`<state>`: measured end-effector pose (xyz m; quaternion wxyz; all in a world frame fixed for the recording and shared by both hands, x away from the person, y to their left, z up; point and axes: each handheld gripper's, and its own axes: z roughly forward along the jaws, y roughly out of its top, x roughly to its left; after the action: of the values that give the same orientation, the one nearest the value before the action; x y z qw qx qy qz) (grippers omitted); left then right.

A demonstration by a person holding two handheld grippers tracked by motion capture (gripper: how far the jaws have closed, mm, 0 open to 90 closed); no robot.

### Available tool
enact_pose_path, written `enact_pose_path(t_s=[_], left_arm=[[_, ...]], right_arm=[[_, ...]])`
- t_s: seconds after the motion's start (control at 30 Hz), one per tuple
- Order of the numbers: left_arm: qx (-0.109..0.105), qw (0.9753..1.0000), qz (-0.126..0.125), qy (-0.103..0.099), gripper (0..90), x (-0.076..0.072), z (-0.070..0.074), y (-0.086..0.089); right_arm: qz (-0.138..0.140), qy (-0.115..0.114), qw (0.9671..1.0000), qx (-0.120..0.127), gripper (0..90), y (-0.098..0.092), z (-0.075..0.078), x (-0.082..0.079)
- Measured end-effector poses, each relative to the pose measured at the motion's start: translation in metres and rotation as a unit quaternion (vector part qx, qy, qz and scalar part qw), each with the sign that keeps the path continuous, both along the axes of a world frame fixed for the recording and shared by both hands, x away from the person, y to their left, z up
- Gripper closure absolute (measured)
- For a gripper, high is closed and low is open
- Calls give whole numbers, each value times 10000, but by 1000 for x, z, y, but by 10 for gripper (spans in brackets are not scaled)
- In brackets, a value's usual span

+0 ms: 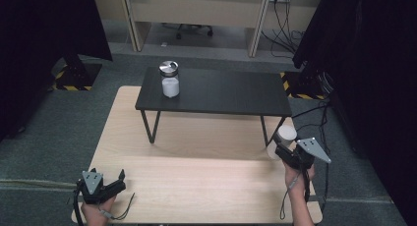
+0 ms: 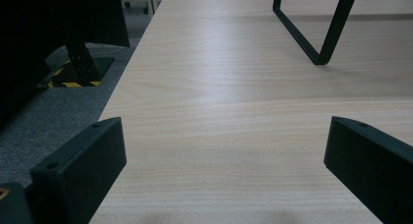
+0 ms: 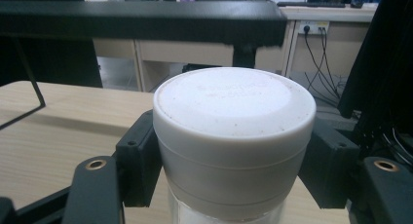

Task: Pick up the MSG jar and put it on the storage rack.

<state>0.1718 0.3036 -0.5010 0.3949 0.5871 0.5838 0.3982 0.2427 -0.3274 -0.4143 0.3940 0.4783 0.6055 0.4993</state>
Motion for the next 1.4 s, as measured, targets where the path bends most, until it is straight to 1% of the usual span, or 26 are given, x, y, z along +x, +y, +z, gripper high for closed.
enact_pose_path(t_s=[0.2, 0.5, 0.6, 0.83, 0.9, 1.03, 1.1, 1.23, 1.4], left_arm=[[-32, 10000, -17, 2, 7, 0, 0, 1], [-52, 10000, 5, 8, 7, 0, 0, 1], [-45, 10000, 8, 5, 7, 0, 0, 1], [-45, 10000, 24, -9, 7, -1, 0, 0], [-49, 10000, 27, -9, 7, -1, 0, 0], [-49, 10000, 23, -11, 7, 0, 0, 0], [-17, 10000, -5, 8, 8, 0, 0, 1], [31, 10000, -24, 3, 9, 0, 0, 0], [31, 10000, -17, -21, 9, -1, -1, 0]], right_arm=[[118, -76, 9999, -37, 339, 1, 19, -2], [200, -160, 9996, -109, 340, 2, 45, -4], [244, -203, 9995, -95, 340, 2, 53, -4], [362, -325, 9987, -174, 340, 6, 76, 0], [391, -362, 9984, -166, 340, 7, 81, 1], [466, -391, 9979, -242, 340, 10, 92, 7], [495, -397, 9977, -254, 339, 11, 97, 10], [575, -480, 9968, -268, 340, 14, 108, 15], [640, -555, 9960, -294, 340, 20, 124, 23]])
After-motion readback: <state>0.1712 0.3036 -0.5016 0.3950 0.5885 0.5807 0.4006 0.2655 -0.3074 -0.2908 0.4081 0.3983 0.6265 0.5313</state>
